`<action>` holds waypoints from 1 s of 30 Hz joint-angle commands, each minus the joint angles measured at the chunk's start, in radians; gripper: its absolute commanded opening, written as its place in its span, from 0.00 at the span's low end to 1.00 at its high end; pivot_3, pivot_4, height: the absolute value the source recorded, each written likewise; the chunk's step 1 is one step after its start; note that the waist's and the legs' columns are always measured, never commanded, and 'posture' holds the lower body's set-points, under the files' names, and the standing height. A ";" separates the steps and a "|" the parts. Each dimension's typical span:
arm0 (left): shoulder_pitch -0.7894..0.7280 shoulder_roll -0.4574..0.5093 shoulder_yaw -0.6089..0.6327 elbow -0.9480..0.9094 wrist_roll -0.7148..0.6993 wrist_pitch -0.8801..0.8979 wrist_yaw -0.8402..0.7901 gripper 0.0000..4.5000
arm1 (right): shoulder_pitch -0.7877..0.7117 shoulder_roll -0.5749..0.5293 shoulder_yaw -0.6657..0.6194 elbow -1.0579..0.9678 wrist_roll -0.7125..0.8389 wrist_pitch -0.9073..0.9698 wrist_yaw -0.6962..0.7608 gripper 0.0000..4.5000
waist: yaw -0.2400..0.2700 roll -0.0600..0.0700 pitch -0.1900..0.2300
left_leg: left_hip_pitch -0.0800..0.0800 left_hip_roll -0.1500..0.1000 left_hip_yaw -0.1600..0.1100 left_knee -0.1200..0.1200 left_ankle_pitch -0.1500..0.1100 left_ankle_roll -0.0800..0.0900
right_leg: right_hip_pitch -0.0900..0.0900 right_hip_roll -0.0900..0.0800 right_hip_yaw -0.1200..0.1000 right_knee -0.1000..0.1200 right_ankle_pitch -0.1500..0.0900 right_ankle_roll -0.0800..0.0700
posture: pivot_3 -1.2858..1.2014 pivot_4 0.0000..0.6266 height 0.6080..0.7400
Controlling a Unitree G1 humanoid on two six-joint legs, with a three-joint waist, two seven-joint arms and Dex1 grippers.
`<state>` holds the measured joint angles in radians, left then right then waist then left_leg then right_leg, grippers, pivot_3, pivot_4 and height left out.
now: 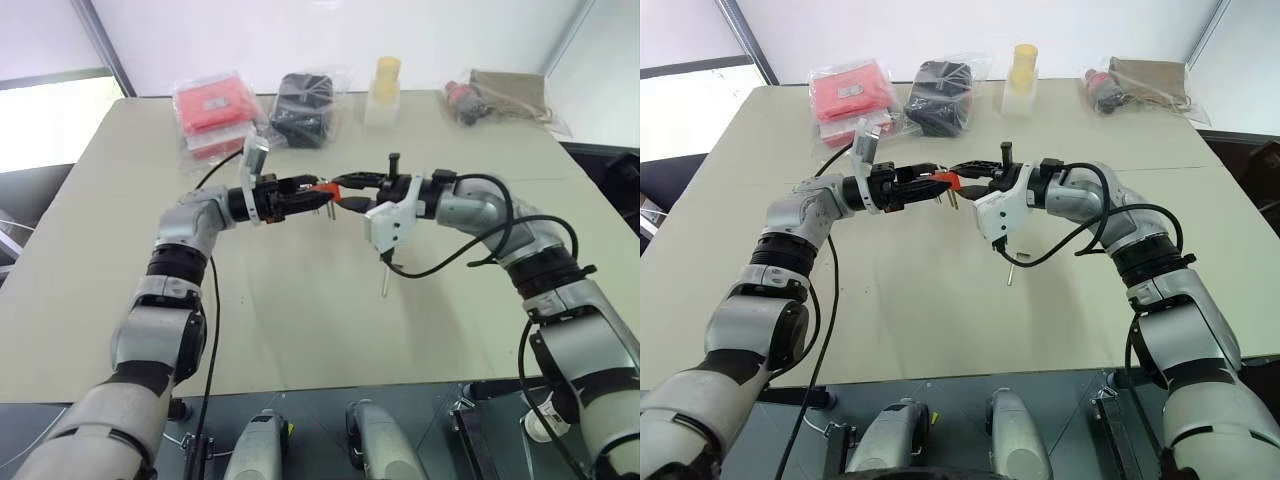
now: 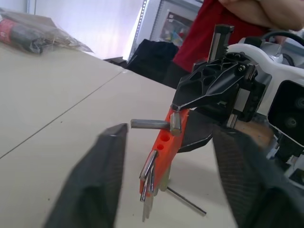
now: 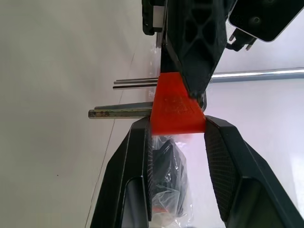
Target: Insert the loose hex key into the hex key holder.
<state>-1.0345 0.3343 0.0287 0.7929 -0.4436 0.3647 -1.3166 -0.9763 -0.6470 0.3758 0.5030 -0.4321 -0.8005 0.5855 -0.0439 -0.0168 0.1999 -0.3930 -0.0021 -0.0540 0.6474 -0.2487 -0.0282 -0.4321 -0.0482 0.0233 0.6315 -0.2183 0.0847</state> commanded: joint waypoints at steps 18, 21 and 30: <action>0.002 -0.007 0.022 -0.030 0.034 -0.038 0.034 0.70 | -0.006 0.017 -0.044 -0.055 0.018 0.031 -0.036 0.22 | 0.001 0.000 0.000 | 0.000 0.000 0.000 0.000 0.000 0.000 | 0.000 0.000 0.000 0.000 0.000 0.000 | 0.52 0.24 1.00; -0.001 -0.010 0.026 -0.023 0.034 -0.041 0.036 0.70 | -0.006 0.018 -0.044 -0.055 0.017 0.034 -0.040 0.22 | 0.001 0.000 0.000 | 0.000 0.000 0.000 0.000 0.000 0.000 | 0.000 0.000 0.000 0.000 0.000 0.000 | 0.52 0.24 1.00; -0.003 -0.022 0.040 -0.025 0.025 -0.042 0.035 0.01 | -0.001 0.016 -0.041 -0.063 0.017 0.043 -0.043 0.22 | 0.001 0.000 0.000 | 0.000 0.000 0.000 0.000 0.000 0.000 | 0.000 0.000 0.000 0.000 0.000 0.000 | 0.52 0.24 1.00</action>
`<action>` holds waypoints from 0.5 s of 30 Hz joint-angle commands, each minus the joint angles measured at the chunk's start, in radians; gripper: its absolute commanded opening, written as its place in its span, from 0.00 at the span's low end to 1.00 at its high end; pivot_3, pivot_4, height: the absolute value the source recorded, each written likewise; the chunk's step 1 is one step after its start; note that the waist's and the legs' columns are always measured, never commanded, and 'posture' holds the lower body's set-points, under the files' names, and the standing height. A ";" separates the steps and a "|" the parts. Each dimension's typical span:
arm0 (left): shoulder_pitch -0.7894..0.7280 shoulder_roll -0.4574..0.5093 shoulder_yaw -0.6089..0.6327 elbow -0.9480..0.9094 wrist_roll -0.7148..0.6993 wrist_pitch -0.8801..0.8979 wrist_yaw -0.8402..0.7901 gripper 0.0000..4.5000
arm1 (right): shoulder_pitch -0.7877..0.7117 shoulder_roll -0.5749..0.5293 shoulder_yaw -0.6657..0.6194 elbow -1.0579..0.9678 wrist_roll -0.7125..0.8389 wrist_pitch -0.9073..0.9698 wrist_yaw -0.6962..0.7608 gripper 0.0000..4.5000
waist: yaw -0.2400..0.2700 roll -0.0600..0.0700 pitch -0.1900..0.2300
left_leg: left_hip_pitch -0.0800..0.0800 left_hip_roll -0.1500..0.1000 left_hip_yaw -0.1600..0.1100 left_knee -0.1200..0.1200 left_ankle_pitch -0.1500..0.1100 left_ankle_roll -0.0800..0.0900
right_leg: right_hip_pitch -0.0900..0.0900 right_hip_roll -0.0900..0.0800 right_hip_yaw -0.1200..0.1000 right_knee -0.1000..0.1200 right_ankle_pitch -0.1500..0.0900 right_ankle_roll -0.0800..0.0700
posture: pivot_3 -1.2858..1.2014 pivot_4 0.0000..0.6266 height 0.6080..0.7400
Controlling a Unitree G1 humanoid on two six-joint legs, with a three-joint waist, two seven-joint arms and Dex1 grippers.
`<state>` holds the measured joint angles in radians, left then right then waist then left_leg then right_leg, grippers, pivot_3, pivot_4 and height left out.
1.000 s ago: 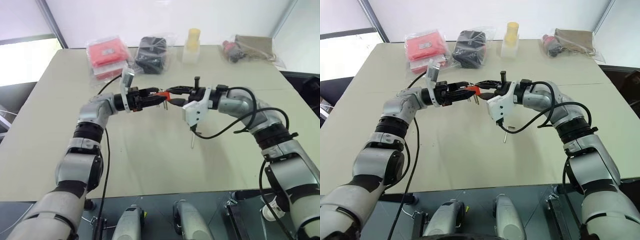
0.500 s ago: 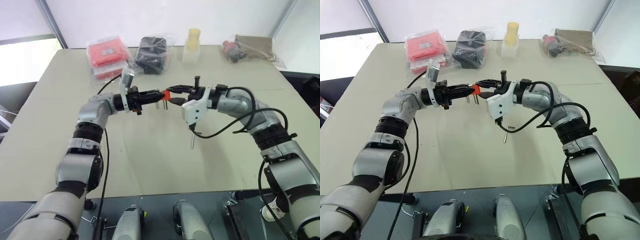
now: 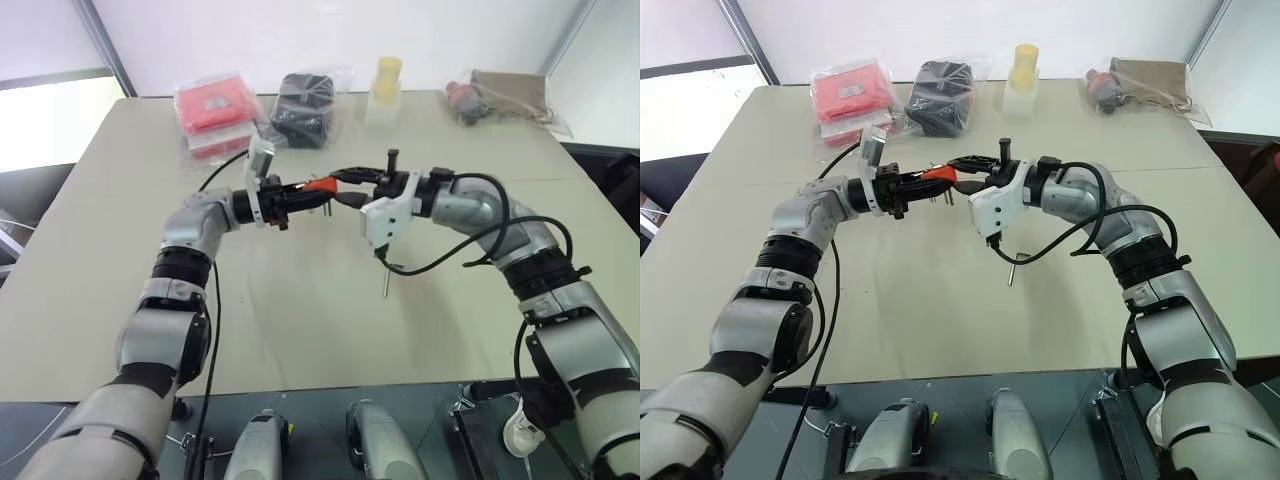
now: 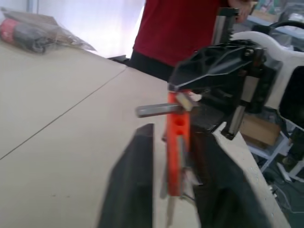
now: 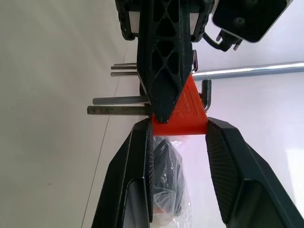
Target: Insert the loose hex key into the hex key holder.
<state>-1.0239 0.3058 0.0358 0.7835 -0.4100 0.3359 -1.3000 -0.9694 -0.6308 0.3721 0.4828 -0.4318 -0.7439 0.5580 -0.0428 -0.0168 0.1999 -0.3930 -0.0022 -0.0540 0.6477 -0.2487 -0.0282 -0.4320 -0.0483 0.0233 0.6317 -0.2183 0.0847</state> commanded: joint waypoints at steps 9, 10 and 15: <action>-0.012 0.003 0.035 -0.018 -0.002 -0.021 0.036 0.00 | 0.010 0.000 -0.033 -0.053 0.029 -0.005 0.000 0.33 | 0.000 0.000 0.000 | 0.000 0.000 0.000 0.000 0.000 0.000 | 0.000 0.000 0.000 0.000 0.000 0.000 | 0.52 0.24 1.00; -0.011 0.002 0.036 -0.019 -0.001 -0.021 0.036 0.00 | 0.011 0.000 -0.035 -0.055 0.032 -0.004 0.000 0.47 | 0.000 0.000 0.000 | 0.000 0.000 0.000 0.000 0.000 0.000 | 0.000 0.000 0.000 0.000 0.000 0.000 | 0.52 0.24 1.00; 0.001 0.007 0.034 -0.036 0.001 -0.014 0.034 0.00 | 0.024 -0.004 -0.040 -0.066 0.040 0.008 0.012 0.99 | -0.001 0.000 0.000 | 0.000 0.000 0.000 0.000 0.000 0.000 | 0.000 0.000 0.000 0.000 0.000 0.000 | 0.52 0.24 1.00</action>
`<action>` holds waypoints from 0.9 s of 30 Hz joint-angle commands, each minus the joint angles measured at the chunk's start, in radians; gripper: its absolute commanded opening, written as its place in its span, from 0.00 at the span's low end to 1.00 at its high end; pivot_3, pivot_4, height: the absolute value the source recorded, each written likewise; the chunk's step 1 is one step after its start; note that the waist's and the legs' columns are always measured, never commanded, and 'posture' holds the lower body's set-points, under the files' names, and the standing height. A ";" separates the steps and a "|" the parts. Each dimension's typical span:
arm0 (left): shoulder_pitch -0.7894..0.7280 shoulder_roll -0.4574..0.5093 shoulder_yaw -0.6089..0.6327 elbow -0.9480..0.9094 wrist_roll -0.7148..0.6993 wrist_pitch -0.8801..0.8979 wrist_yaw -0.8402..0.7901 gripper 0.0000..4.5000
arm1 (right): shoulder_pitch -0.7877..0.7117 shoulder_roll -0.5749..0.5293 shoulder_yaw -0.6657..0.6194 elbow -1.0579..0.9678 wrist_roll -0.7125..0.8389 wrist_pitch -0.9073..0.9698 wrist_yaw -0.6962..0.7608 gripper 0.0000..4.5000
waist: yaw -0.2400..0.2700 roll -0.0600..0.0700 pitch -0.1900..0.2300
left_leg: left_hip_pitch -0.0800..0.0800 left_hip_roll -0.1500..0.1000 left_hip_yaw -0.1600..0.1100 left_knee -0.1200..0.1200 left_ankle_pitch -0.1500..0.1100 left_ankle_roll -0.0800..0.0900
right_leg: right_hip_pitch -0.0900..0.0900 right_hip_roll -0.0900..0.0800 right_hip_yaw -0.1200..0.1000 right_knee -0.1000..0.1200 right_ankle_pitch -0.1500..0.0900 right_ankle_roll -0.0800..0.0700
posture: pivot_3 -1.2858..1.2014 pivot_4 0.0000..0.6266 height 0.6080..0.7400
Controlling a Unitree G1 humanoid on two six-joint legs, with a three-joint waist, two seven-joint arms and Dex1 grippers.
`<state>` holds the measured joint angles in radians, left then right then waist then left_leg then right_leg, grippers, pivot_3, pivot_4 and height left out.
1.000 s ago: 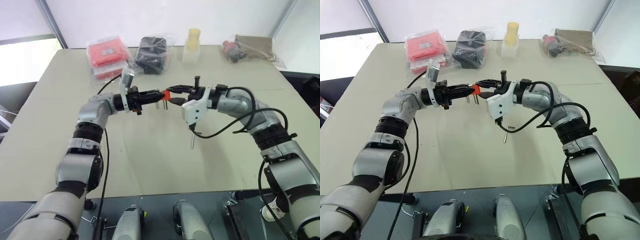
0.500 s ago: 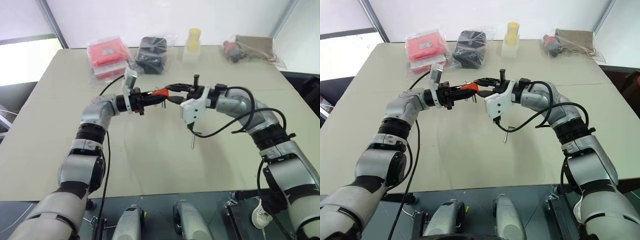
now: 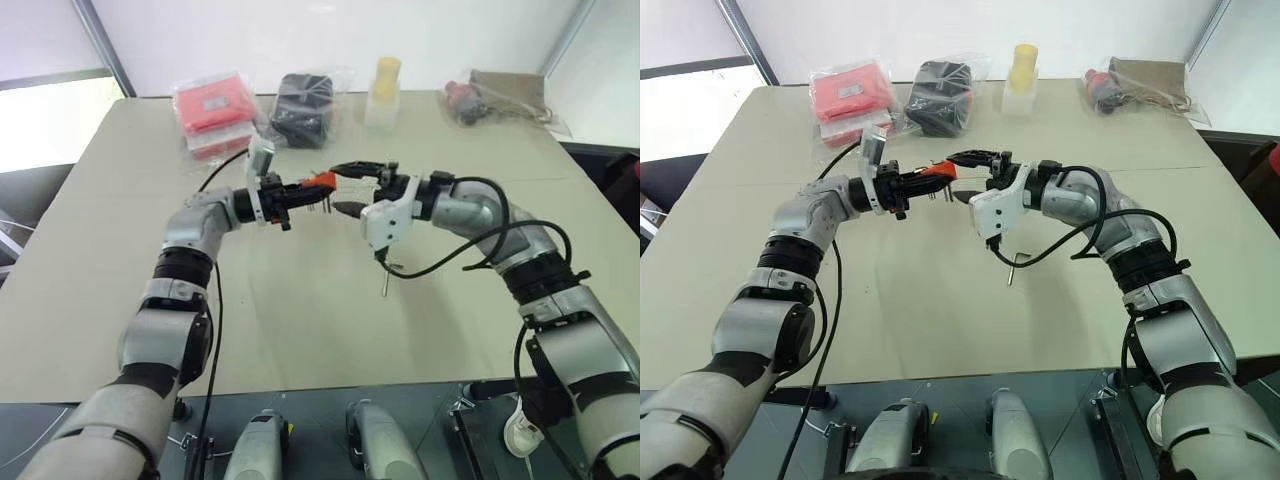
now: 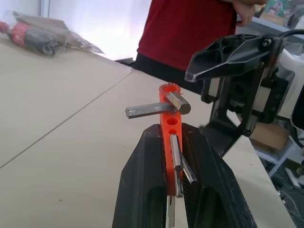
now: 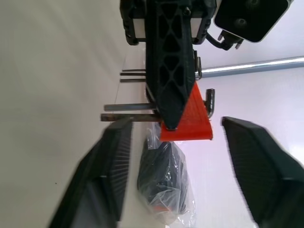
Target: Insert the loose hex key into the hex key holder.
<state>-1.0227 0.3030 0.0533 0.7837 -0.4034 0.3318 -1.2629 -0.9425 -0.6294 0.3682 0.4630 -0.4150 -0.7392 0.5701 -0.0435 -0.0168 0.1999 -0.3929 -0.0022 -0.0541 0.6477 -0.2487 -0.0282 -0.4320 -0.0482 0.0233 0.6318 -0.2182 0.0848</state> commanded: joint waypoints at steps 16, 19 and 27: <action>0.262 0.136 -0.059 -0.433 0.074 -0.070 0.033 0.00 | 0.395 0.005 -0.529 -0.910 0.885 2.038 0.174 0.99 | 0.023 0.000 0.000 | 0.001 0.002 -0.003 0.001 0.000 0.000 | 0.001 0.000 0.000 0.002 0.001 -0.001 | 0.52 0.24 1.00; 0.294 0.129 -0.056 -0.484 0.062 -0.039 0.061 0.00 | 0.382 0.065 -0.605 -0.988 0.966 2.277 0.148 0.99 | 0.031 0.001 0.000 | 0.003 0.002 -0.003 0.002 0.000 0.000 | 0.003 0.001 -0.002 0.002 0.001 -0.003 | 0.52 0.24 1.00; 0.315 0.096 -0.062 -0.503 0.051 -0.031 0.123 0.00 | 0.479 0.136 -0.590 -1.049 1.029 2.353 0.038 0.99 | 0.032 0.001 -0.001 | 0.001 0.001 -0.002 0.003 0.000 0.000 | 0.003 0.000 -0.002 -0.001 0.001 -0.002 | 0.52 0.24 1.00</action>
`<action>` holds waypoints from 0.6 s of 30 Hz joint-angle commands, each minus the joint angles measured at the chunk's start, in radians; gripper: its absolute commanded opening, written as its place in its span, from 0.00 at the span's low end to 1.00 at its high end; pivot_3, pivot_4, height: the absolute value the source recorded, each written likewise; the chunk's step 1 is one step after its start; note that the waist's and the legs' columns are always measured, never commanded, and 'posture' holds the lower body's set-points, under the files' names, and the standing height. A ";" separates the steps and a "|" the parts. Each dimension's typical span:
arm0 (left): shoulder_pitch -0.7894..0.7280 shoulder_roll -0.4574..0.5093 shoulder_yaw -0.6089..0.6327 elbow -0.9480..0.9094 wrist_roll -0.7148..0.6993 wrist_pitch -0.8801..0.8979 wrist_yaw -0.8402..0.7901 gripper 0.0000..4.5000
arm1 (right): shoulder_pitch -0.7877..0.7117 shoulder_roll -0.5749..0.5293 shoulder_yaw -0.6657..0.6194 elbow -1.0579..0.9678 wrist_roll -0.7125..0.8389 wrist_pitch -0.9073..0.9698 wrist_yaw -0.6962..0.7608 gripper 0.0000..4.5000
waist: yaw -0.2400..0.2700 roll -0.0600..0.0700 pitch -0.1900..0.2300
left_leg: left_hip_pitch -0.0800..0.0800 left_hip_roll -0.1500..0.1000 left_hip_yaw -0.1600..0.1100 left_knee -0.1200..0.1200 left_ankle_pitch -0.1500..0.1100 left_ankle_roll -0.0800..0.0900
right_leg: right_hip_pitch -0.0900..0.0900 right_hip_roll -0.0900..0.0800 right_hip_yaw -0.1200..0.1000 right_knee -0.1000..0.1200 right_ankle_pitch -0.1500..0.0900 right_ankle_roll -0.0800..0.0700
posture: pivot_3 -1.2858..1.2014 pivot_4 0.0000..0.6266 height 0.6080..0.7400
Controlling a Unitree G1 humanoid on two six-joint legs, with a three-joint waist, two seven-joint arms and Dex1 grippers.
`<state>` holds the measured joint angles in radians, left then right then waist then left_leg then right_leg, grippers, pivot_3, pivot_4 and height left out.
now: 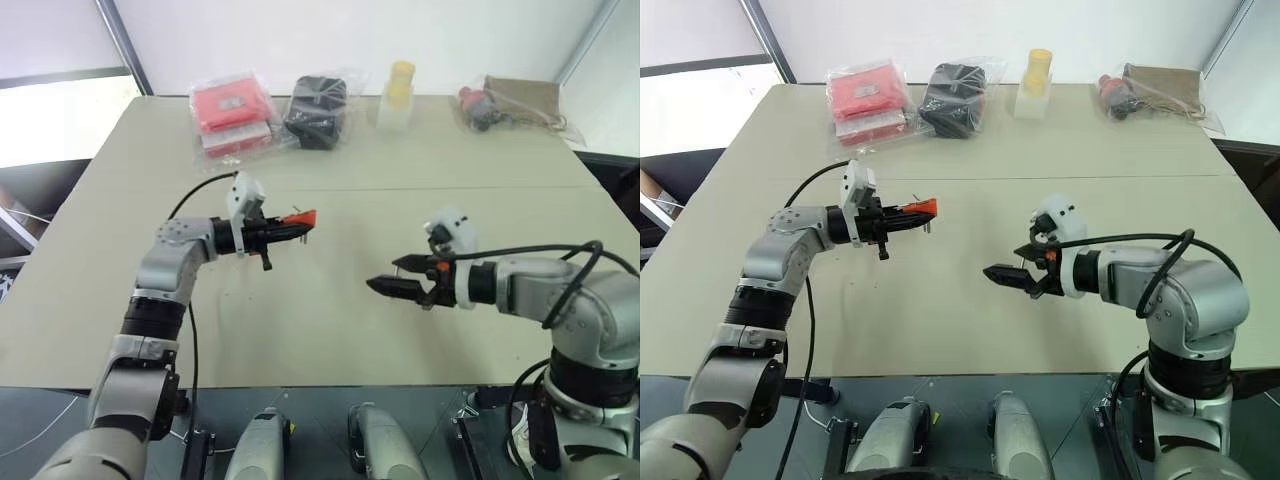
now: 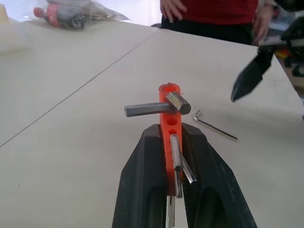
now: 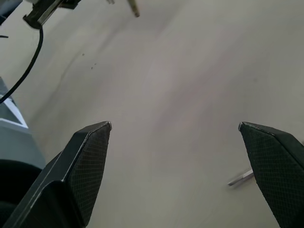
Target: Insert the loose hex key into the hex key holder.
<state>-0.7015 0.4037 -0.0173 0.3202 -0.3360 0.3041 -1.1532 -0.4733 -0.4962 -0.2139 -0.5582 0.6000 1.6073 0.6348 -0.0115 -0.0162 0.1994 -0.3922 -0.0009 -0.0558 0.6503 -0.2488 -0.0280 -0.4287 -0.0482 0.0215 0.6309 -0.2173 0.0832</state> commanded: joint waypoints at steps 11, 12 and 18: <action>-0.006 -0.013 0.012 -0.013 -0.010 -0.034 0.049 0.00 | 0.037 0.012 0.087 0.137 -0.058 -0.165 -0.124 0.99 | -0.004 0.000 0.000 | 0.001 0.000 0.000 0.000 0.000 0.000 | 0.000 0.001 0.000 0.000 0.000 0.000 | 0.52 0.24 1.00; -0.008 -0.014 0.011 -0.012 -0.011 -0.033 0.052 0.00 | 0.038 0.013 0.096 0.153 -0.062 -0.183 -0.128 0.99 | -0.004 0.000 0.000 | 0.001 0.000 0.000 0.000 0.000 0.000 | 0.000 0.001 0.000 0.000 0.000 0.000 | 0.52 0.24 1.00; 0.000 -0.016 0.015 0.002 -0.007 -0.043 0.073 0.00 | 0.006 0.070 0.177 0.377 -0.140 -0.383 -0.151 0.99 | -0.009 -0.001 -0.001 | 0.001 0.000 0.000 0.000 0.000 0.000 | 0.000 0.001 0.000 0.000 0.000 0.000 | 0.52 0.24 1.00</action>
<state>-0.6995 0.3839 -0.0174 0.3337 -0.3367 0.2786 -1.0841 -0.4650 -0.4317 -0.0701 -0.2204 0.4878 1.2676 0.4911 -0.0203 -0.0174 0.1986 -0.3901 -0.0006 -0.0557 0.6500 -0.2488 -0.0279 -0.4277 -0.0469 0.0217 0.6313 -0.2172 0.0832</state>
